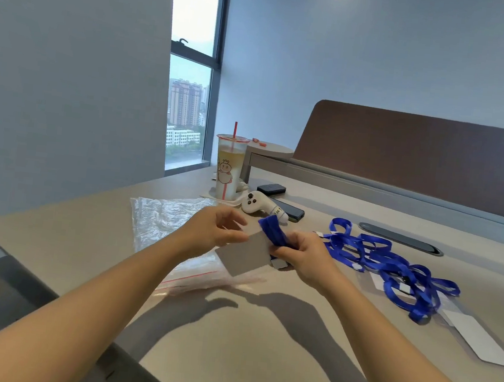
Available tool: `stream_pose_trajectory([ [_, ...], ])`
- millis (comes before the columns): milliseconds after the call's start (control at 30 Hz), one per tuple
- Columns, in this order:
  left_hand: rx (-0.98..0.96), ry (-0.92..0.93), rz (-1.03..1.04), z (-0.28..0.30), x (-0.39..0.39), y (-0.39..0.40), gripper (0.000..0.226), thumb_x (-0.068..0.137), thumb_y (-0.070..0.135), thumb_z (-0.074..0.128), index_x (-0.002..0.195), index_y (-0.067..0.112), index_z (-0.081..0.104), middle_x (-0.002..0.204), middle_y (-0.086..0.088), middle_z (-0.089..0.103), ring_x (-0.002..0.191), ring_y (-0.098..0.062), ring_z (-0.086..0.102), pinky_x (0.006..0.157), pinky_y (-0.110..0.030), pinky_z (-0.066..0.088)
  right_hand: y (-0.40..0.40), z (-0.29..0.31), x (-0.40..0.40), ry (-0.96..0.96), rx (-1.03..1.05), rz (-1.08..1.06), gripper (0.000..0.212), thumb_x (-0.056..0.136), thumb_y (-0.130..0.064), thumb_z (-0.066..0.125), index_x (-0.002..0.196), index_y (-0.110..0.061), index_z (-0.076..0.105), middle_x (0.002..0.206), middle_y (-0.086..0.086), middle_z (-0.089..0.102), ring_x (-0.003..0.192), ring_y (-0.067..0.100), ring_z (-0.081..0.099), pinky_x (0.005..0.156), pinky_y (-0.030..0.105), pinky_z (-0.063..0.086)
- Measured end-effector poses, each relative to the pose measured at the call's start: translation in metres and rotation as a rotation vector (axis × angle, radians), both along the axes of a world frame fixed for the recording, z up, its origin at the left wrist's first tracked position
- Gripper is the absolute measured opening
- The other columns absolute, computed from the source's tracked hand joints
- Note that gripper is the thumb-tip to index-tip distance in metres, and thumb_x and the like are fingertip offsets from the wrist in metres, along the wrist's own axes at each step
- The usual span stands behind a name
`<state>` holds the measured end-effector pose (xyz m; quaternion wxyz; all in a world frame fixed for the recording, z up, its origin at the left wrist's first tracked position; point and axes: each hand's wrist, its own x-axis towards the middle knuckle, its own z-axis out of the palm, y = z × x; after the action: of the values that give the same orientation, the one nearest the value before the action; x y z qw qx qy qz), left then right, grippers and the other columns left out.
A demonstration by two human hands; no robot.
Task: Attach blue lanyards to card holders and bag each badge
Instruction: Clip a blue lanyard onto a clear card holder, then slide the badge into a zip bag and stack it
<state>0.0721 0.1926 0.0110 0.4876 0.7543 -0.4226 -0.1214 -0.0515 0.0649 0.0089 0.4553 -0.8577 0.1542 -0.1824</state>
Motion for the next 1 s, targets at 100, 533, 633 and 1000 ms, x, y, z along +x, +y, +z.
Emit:
stream_pose_trajectory([
  [100, 0.123, -0.083, 0.141, -0.017, 0.017, 0.028, 0.025, 0.080, 0.017, 0.066, 0.104, 0.010, 0.059, 0.110, -0.009, 0.064, 0.102, -0.023, 0.058, 0.094, -0.035, 0.048, 0.001, -0.008, 0.002, -0.108, -0.042, -0.077, 0.016, 0.086, -0.006, 0.055, 0.100, -0.005, 0.062, 0.085, 0.006, 0.062, 0.079, 0.017, 0.058, 0.074, 0.028, 0.048],
  [533, 0.408, -0.310, 0.321, -0.051, 0.036, 0.088, 0.020, 0.087, 0.021, 0.057, 0.101, 0.011, 0.067, 0.107, -0.005, 0.067, 0.090, -0.015, 0.056, 0.078, -0.023, 0.038, 0.032, -0.028, 0.028, -0.242, -0.065, -0.117, 0.023, 0.085, -0.007, 0.056, 0.106, -0.001, 0.063, 0.098, 0.017, 0.066, 0.088, 0.027, 0.057, 0.087, 0.041, 0.045],
  [633, 0.321, -0.265, 0.333, -0.048, 0.038, 0.088, 0.019, 0.089, 0.014, 0.054, 0.100, 0.007, 0.067, 0.104, -0.007, 0.068, 0.089, -0.016, 0.056, 0.081, -0.025, 0.040, 0.035, -0.025, 0.031, -0.269, -0.051, -0.096, 0.021, 0.085, -0.005, 0.057, 0.103, -0.001, 0.063, 0.095, 0.016, 0.065, 0.084, 0.021, 0.054, 0.083, 0.038, 0.046],
  [1000, 0.077, -0.023, 0.396, -0.039, 0.038, 0.088, 0.026, 0.084, 0.005, 0.057, 0.063, 0.020, 0.059, 0.069, 0.001, 0.064, 0.081, -0.022, 0.062, 0.089, -0.037, 0.048, 0.037, -0.022, 0.036, -0.264, -0.096, -0.049, 0.019, 0.085, -0.003, 0.056, 0.102, -0.003, 0.064, 0.087, 0.012, 0.064, 0.074, 0.015, 0.055, 0.072, 0.024, 0.047],
])
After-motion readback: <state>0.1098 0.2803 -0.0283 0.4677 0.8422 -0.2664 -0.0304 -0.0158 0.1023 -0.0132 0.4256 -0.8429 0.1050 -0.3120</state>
